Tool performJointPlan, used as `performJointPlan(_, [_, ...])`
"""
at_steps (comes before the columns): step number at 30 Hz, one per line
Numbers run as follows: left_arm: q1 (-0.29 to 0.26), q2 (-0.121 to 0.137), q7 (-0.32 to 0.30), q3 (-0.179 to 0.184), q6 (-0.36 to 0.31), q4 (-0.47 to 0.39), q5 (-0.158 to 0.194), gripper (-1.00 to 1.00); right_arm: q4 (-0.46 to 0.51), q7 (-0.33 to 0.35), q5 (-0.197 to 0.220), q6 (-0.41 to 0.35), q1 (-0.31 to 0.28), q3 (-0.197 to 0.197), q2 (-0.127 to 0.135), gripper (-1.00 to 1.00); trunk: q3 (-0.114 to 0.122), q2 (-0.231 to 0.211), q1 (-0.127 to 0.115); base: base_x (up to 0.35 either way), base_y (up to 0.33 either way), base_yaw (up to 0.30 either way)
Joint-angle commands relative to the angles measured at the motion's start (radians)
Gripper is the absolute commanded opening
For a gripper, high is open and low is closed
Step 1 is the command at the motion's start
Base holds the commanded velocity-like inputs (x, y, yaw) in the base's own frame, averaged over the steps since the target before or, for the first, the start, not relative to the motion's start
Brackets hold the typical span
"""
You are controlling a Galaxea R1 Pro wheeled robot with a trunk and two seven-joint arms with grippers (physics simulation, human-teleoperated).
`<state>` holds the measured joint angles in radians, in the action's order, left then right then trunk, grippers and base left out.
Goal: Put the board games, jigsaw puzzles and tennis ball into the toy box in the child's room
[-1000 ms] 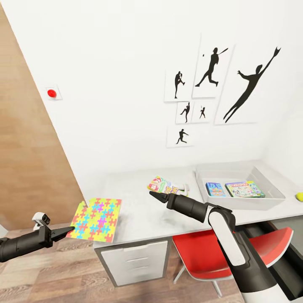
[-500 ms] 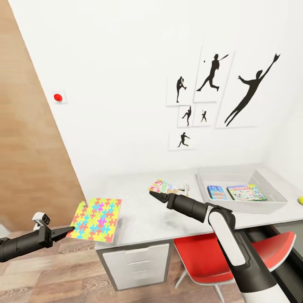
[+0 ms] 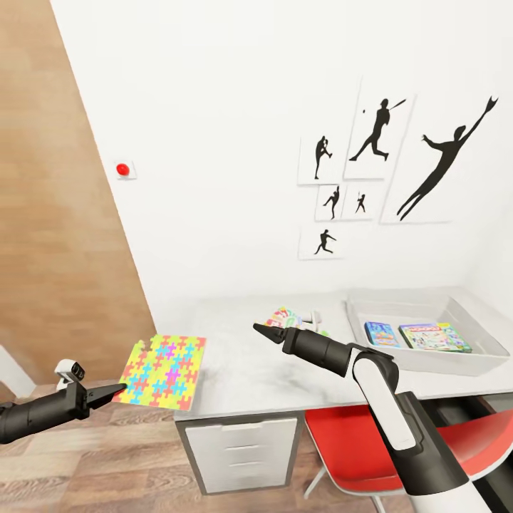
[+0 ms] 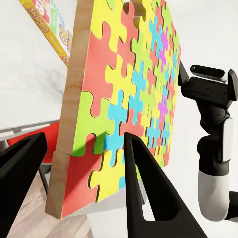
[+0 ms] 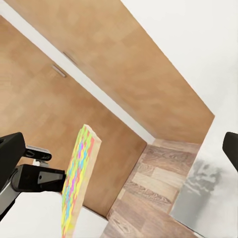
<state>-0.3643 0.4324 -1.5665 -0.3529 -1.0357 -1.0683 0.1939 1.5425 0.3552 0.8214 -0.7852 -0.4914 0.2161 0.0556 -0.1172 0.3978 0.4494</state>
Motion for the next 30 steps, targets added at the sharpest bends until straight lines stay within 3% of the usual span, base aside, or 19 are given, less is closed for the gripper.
performJointPlan(1, [-0.001,0.000,-0.004,0.000,-0.010,0.000,-0.001,-1.00,0.000,0.002,-0.001,-0.003,-0.001,0.000,0.000,1.00,-0.002,0.002,0.001,0.000,0.000,0.029])
performJointPlan(6, [-0.001,0.000,-0.004,0.000,-0.010,0.000,-0.001,-1.00,0.000,0.002,-0.001,-0.002,-0.001,0.000,0.000,1.00,-0.002,0.002,0.001,0.000,0.000,-0.072])
performJointPlan(19, [-0.001,0.000,-0.004,0.001,-0.010,0.000,-0.001,-1.00,0.000,0.002,0.001,-0.002,-0.001,0.000,0.000,1.00,-0.002,0.002,0.001,0.000,0.000,-0.246])
performJointPlan(30, [-0.001,0.001,-0.004,0.000,-0.010,0.000,-0.001,-1.00,0.000,0.001,-0.001,-0.002,-0.001,0.000,0.000,1.00,-0.002,0.002,0.001,0.000,0.000,-0.029])
